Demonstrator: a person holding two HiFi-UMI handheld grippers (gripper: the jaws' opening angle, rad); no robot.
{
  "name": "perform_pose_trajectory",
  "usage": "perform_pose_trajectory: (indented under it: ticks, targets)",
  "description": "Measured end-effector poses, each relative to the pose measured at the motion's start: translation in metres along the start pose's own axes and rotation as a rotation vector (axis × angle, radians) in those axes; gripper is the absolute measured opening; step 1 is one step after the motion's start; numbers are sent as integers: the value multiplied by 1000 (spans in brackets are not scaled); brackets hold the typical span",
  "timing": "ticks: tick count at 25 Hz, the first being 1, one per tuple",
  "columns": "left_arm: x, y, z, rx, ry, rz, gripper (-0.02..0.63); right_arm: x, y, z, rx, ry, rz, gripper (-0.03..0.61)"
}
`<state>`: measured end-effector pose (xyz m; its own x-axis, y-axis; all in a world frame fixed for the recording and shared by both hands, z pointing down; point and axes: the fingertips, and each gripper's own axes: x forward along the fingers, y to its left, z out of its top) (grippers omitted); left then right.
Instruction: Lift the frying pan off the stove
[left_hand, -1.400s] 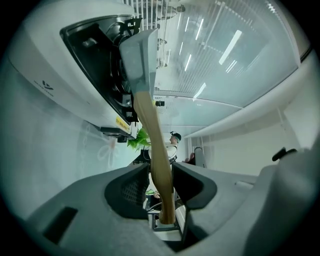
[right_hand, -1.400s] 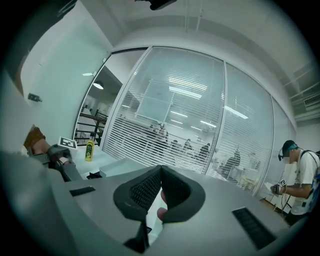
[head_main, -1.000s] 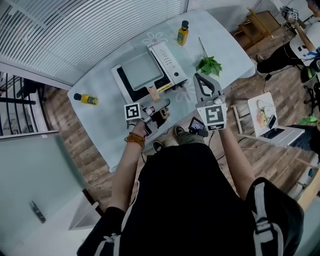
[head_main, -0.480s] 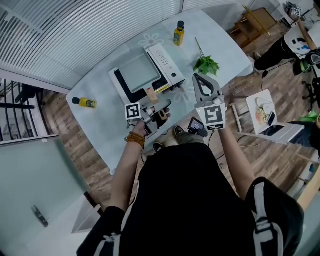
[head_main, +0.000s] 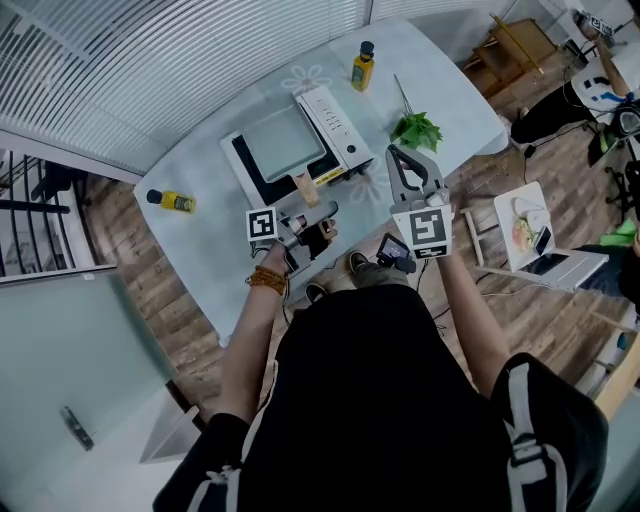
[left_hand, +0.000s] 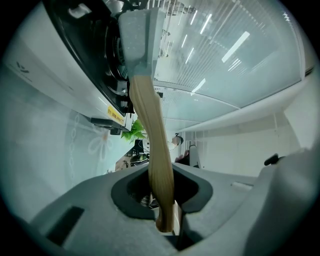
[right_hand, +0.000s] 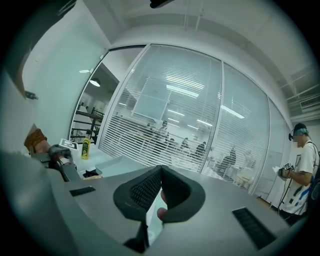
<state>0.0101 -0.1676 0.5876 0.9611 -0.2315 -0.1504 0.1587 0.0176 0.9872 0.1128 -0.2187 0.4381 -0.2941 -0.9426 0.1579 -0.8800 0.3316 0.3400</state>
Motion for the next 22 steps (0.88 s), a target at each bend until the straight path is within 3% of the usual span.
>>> perform_pose_trajectory:
  ticks: [16, 19, 22]
  targets:
    - [0, 0, 1, -26, -29, -10, 71, 11, 10, -2, 4, 4, 42, -9]
    - [-1, 1, 2, -24, -31, -10, 69, 20, 16, -8, 26, 14, 97, -9]
    - [0, 0, 0, -29, -29, -11, 71, 30, 29, -17, 108, 48, 225, -9]
